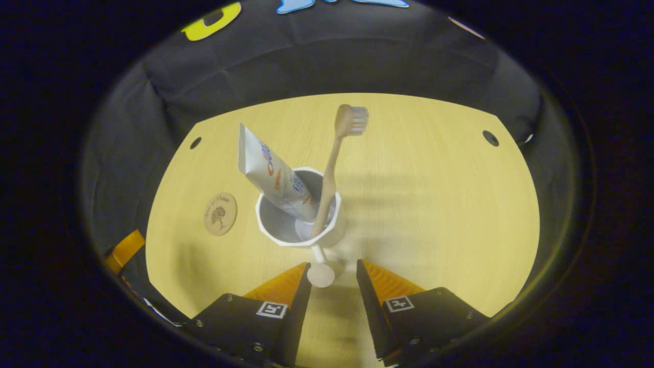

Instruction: Put the toothbrush and toothpaste on the desktop into the cup, then pick up the cup and place it on the coaster on the desktop.

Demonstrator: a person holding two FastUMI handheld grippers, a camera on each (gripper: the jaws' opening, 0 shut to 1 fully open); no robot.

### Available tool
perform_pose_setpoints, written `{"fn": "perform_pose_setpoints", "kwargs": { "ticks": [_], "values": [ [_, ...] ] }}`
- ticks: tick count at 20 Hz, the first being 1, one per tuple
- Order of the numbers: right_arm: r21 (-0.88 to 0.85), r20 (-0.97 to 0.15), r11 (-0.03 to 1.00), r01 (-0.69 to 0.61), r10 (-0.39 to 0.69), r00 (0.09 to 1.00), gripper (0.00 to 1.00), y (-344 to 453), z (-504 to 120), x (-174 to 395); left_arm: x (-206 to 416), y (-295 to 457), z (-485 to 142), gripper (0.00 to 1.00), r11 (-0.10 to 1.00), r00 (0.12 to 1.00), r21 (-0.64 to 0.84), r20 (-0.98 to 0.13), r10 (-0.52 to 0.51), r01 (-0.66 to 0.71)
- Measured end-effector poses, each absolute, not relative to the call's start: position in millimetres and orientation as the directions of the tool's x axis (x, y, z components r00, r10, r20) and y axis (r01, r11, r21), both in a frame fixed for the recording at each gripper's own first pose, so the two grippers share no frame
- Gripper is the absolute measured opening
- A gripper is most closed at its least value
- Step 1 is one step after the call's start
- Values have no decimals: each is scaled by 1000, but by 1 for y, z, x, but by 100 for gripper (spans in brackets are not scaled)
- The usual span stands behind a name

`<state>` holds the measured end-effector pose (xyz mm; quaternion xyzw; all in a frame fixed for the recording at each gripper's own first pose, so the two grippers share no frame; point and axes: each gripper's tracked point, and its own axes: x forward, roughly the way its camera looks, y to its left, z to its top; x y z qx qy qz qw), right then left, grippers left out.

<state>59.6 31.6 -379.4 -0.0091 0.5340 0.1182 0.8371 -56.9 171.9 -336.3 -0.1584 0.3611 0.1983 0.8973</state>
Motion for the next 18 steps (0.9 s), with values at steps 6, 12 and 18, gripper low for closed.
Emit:
{"fn": "perform_pose_setpoints", "kwargs": {
  "ticks": [6, 12, 18],
  "values": [
    [40, -914, 954, -298, 156, 374, 51, 43, -393, 70, -58, 165, -351, 93, 853, 644, -166, -730, 230, -494],
    [33, -917, 955, -295, 147, 371, 25, 43, -406, 77, -53, 157, -359, 94, 851, 632, -172, -743, 218, -496],
    [37, -910, 961, -274, 145, 388, 24, 47, -400, 74, -52, 152, -360, 94, 856, 633, -173, -745, 210, -488]
  ]
}}
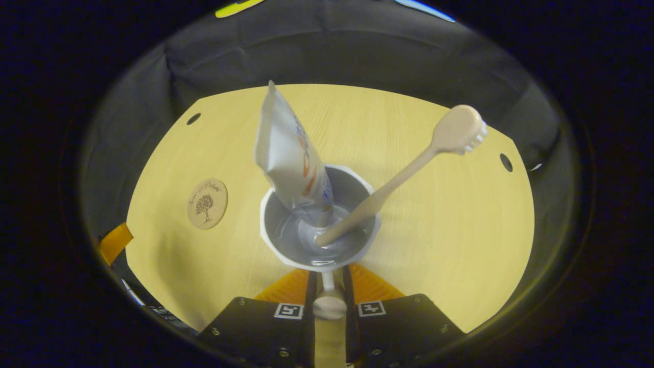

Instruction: Put the toothbrush and toothpaste on the desktop into the cup, then pick up the cup and place it on the coaster on the desktop.

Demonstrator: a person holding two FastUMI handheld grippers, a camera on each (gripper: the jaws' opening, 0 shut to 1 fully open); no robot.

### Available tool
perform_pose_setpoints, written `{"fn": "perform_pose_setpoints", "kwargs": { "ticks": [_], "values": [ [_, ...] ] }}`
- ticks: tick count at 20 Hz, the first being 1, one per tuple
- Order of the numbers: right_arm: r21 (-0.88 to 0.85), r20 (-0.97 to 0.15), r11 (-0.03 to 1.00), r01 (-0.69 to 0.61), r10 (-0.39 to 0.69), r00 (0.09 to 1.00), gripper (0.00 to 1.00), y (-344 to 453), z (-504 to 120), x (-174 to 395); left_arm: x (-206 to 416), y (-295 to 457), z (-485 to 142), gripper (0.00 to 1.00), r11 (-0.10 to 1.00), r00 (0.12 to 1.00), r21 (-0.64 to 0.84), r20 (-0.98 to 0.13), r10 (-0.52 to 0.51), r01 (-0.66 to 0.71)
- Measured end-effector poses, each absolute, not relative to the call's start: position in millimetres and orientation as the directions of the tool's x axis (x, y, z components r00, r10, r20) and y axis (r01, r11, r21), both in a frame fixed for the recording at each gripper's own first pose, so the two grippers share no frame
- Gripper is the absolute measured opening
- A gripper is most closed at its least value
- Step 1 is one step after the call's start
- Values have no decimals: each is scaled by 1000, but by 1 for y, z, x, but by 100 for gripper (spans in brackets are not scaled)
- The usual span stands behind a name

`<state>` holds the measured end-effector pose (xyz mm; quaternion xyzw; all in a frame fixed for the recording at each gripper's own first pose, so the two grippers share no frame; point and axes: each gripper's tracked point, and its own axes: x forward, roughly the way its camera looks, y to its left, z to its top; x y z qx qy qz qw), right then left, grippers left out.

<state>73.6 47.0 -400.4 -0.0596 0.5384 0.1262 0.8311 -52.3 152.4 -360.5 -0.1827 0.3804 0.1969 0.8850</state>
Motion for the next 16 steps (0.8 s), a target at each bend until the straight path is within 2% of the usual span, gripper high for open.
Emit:
{"fn": "perform_pose_setpoints", "kwargs": {
  "ticks": [1, 2, 3, 4, 5, 8, 9, 10, 11, 12, 13, 14, 16],
  "values": [
    [37, -908, 961, -272, 146, 392, 24, 48, -400, 74, -52, 152, -361, 98, 857, 634, -173, -745, 209, -485],
    [38, -906, 962, -271, 148, 397, 24, 49, -400, 74, -51, 151, -359, 93, 858, 634, -174, -745, 206, -484],
    [39, -903, 962, -269, 149, 403, 24, 49, -400, 73, -51, 151, -360, 93, 858, 635, -175, -745, 205, -483],
    [39, -901, 963, -268, 150, 407, 24, 50, -399, 72, -52, 151, -360, 98, 857, 635, -177, -745, 205, -484],
    [43, -899, 963, -265, 153, 411, 24, 51, -399, 71, -51, 150, -360, 93, 856, 634, -178, -745, 205, -486],
    [49, -891, 966, -252, 156, 426, 24, 54, -395, 71, -54, 151, -362, 93, 849, 630, -178, -747, 212, -497],
    [53, -893, 969, -242, 155, 423, 18, 55, -394, 71, -55, 152, -364, 93, 847, 627, -178, -749, 215, -502],
    [51, -888, 969, -241, 154, 433, 18, 55, -396, 71, -57, 154, -364, 89, 843, 626, -178, -749, 218, -507],
    [51, -889, 970, -238, 152, 431, 18, 56, -395, 69, -62, 156, -362, 89, 840, 625, -180, -749, 220, -512],
    [52, -887, 970, -238, 154, 435, 18, 57, -393, 70, -65, 159, -361, 94, 837, 624, -182, -749, 223, -517],
    [53, -884, 970, -236, 155, 440, 18, 59, -391, 70, -70, 163, -360, 89, 834, 624, -182, -748, 227, -521],
    [55, -878, 970, -236, 159, 451, 22, 60, -386, 71, -73, 166, -361, 93, 831, 622, -181, -748, 231, -526],
    [63, -871, 968, -242, 172, 460, 18, 62, -375, 71, -80, 167, -365, 93, 825, 619, -183, -749, 234, -534]
  ]
}}
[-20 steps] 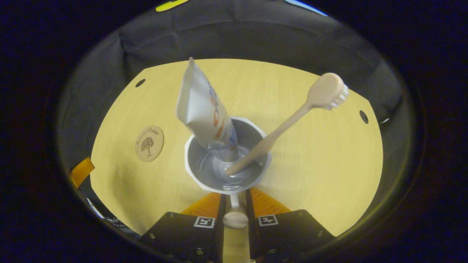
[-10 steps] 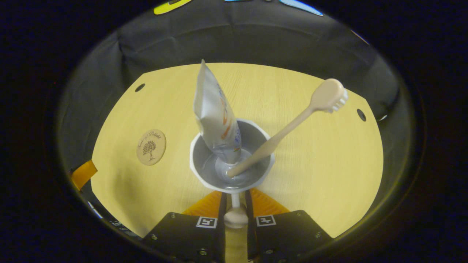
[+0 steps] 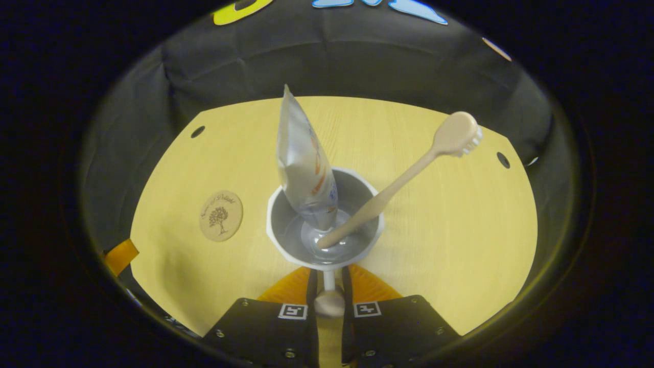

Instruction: Put the toothbrush and toothpaste on the desktop into the cup, then pick up the cup and place it on the coaster on the desktop.

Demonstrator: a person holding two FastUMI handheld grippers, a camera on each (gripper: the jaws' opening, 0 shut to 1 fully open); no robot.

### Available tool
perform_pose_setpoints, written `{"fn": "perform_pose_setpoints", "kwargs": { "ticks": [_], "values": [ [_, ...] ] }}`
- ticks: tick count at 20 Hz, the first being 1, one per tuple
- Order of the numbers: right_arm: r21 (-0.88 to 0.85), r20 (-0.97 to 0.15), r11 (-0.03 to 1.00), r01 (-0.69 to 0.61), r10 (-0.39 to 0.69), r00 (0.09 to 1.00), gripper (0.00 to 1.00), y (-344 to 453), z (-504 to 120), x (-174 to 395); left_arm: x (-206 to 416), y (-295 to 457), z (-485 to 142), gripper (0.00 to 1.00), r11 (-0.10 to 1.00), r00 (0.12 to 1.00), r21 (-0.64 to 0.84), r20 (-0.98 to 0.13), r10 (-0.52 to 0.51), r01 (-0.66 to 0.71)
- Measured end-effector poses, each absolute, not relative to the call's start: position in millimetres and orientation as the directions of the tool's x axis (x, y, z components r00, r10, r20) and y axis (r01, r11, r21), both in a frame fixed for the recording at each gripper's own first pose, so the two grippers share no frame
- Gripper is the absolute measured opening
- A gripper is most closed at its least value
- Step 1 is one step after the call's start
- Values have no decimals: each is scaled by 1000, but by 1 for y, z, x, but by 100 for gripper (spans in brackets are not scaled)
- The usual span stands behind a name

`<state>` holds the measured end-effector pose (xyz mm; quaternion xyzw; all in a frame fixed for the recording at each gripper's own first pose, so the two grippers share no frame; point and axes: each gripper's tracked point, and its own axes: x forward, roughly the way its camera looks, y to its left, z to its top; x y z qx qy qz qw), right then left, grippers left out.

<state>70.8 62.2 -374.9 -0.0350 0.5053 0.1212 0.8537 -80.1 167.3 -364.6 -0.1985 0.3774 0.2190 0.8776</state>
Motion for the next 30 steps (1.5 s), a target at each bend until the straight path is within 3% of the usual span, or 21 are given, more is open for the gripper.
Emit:
{"fn": "perform_pose_setpoints", "kwargs": {
  "ticks": [4, 6, 9, 18, 20, 21, 23, 27, 28, 29, 30],
  "values": [
    [74, -863, 957, -280, 202, 463, 17, 66, -339, 74, -96, 170, -363, 89, 819, 616, -181, -749, 244, -545],
    [81, -861, 949, -305, 221, 459, 17, 74, -320, 77, -106, 164, -359, 94, 814, 613, -178, -749, 252, -553],
    [92, -858, 935, -343, 249, 449, 18, 93, -287, 77, -137, 164, -344, 93, 804, 602, -170, -752, 268, -570],
    [94, -865, 913, -397, 272, 422, 17, 173, -321, 71, -263, 193, -310, 93, 749, 551, -156, -774, 312, -644],
    [79, -868, 916, -394, 258, 424, 17, 182, -330, 71, -261, 195, -305, 94, 744, 548, -156, -775, 316, -650],
    [66, -864, 916, -397, 251, 436, 18, 182, -329, 71, -259, 196, -306, 89, 744, 548, -155, -774, 317, -650],
    [52, -866, 914, -401, 241, 438, 18, 183, -327, 68, -249, 196, -308, 94, 744, 548, -156, -775, 316, -649],
    [102, -872, 915, -391, 271, 408, 30, 186, -329, 61, -234, 185, -308, 93, 755, 561, -167, -771, 301, -635],
    [102, -874, 918, -384, 267, 406, 22, 185, -329, 60, -230, 182, -306, 94, 759, 565, -169, -770, 296, -629],
    [104, -869, 919, -380, 270, 415, 32, 185, -328, 61, -225, 181, -305, 89, 764, 568, -169, -769, 293, -623],
    [105, -864, 921, -376, 271, 424, 32, 184, -326, 61, -220, 180, -306, 98, 769, 572, -168, -767, 291, -617]
  ]
}}
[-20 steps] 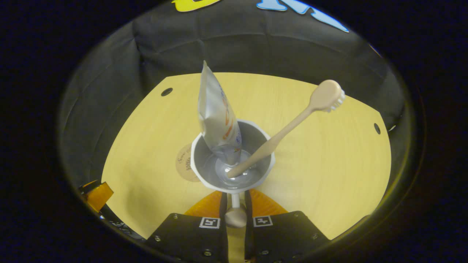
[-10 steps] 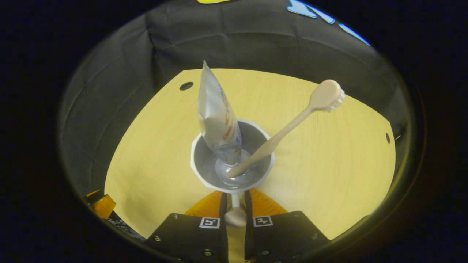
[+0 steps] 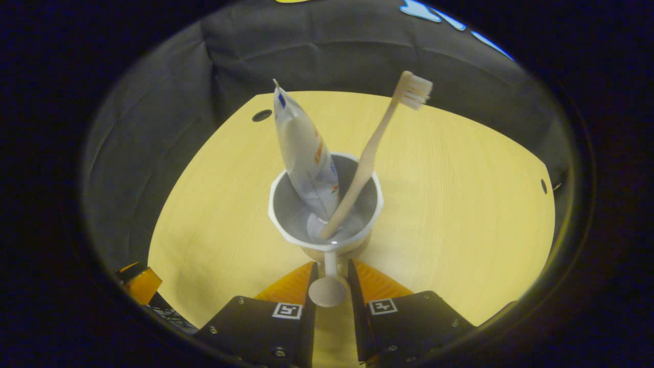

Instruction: Put the toothbrush and toothpaste on the desktop into the cup, then pick up the cup and place it on the coaster on the desktop.

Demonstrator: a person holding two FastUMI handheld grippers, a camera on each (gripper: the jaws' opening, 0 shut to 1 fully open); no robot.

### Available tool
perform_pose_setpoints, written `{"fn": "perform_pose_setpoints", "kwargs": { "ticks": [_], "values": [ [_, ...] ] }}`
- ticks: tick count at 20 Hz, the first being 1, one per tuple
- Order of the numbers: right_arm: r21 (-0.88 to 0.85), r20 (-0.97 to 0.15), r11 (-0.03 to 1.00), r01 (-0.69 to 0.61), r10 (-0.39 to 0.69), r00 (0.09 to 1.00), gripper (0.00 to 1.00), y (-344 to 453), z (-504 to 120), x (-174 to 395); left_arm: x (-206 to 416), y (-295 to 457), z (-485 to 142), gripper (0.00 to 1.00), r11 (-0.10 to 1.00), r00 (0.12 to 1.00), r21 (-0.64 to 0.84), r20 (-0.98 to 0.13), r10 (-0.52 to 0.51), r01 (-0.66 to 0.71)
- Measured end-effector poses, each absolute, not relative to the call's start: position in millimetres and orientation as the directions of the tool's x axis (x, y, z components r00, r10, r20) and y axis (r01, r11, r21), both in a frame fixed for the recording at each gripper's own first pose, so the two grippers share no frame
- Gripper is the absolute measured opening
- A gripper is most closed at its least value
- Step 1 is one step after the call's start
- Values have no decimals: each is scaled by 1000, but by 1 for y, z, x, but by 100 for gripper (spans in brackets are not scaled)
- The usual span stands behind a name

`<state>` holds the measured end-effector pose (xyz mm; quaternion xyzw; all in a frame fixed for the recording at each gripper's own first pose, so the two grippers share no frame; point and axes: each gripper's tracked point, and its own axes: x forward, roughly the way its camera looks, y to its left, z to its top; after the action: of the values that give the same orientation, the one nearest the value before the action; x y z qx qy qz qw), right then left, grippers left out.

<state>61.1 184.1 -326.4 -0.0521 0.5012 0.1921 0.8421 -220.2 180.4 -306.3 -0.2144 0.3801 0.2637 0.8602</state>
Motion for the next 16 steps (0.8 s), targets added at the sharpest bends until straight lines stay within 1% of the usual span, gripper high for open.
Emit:
{"fn": "perform_pose_setpoints", "kwargs": {
  "ticks": [2, 3, 4, 8, 12, 14, 16],
  "values": [
    [116, -853, 922, -370, 283, 439, 32, 182, -317, 58, -207, 181, -317, 93, 781, 580, -165, -763, 287, -603],
    [128, -847, 921, -367, 294, 443, 32, 181, -312, 55, -199, 180, -324, 89, 786, 584, -165, -761, 282, -595],
    [145, -839, 920, -363, 309, 449, 32, 180, -304, 52, -191, 180, -330, 93, 792, 590, -167, -759, 277, -587],
    [204, -803, 917, -341, 357, 478, 32, 168, -275, 39, -153, 177, -355, 93, 825, 622, -182, -746, 239, -536],
    [165, -775, 937, -309, 317, 547, 32, 130, -254, 34, -119, 167, -368, 93, 866, 667, -198, -721, 189, -460],
    [166, -757, 948, -271, 299, 580, 32, 107, -242, 34, -102, 166, -367, 93, 885, 692, -207, -704, 160, -416],
    [160, -727, 962, -221, 266, 633, 32, 80, -225, 36, -80, 169, -369, 93, 905, 719, -206, -680, 140, -372]
  ]
}}
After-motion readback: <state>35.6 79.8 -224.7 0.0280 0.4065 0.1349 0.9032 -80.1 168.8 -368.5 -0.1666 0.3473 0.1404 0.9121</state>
